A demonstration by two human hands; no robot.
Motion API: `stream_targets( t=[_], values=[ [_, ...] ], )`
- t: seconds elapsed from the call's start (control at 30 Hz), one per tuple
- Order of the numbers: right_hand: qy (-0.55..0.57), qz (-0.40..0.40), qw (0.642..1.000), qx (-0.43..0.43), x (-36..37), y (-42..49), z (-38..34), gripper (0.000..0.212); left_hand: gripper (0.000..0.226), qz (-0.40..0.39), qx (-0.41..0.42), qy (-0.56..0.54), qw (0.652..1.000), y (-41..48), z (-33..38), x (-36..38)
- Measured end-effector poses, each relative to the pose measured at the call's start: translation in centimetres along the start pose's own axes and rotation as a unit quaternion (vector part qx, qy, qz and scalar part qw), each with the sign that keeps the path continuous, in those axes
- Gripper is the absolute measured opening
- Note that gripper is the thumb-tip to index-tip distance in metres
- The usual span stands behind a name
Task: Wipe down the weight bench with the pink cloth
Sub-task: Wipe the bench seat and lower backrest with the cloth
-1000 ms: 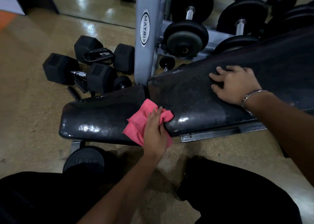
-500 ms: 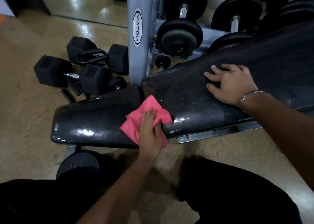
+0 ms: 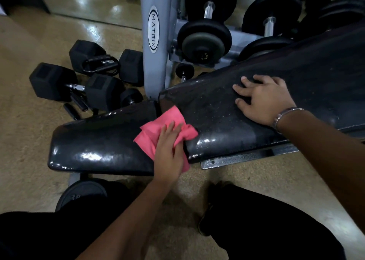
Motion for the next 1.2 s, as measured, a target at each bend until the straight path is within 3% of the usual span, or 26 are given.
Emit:
stream_targets(
  t=[0.07,0.23,0.4,0.57,0.7,0.87,1.03,1.13,1.2],
  values=[
    [0.006,0.007,1.000,-0.002,-0.1,-0.2,0.1,0.047,0.044,-0.045,0.030,0.016,0.998,-0.1,-0.5,-0.6],
    [0.014,0.010,1.000,0.000,0.2,-0.2,-0.1,0.046,0.044,0.023,-0.068,-0.045,0.996,4.9,-0.5,-0.6],
    [0.018,0.014,1.000,0.002,0.1,-0.6,-0.1,0.046,0.042,-0.039,0.022,-0.036,0.998,2.6,-1.0,-1.2],
    [0.023,0.001,1.000,0.001,0.1,-0.2,-0.3,0.047,0.040,0.048,-0.077,-0.108,0.990,7.9,-1.6,-1.0],
    [0.022,0.005,1.000,0.004,0.0,-0.6,-0.1,0.047,0.039,0.021,-0.008,-0.071,0.997,6.2,-1.4,-1.4],
    [0.014,-0.004,1.000,0.000,0.1,-0.2,-0.2,0.048,0.038,0.047,-0.060,-0.062,0.995,13.0,-1.7,-2.0],
    [0.013,0.006,1.000,-0.006,0.0,-0.4,-0.1,0.048,0.033,-0.009,0.083,0.013,0.996,11.5,-0.4,-2.3],
    [0.008,0.000,1.000,-0.012,0.1,-0.3,-0.2,0.048,0.032,-0.013,0.011,-0.019,1.000,14.9,-0.1,-2.5],
    [0.009,-0.002,1.000,-0.007,0.0,-0.3,-0.1,0.048,0.030,-0.007,0.015,-0.032,0.999,15.1,1.5,-1.4]
  ],
)
Point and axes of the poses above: each hand's wrist, its own y-axis towards the middle knuckle, its own x-axis out of the palm, z = x × y, the point moved 9 cm from there along y, towards the middle knuckle, and after that the axes turned 6 degrees about -z, right-handed, at the moved point
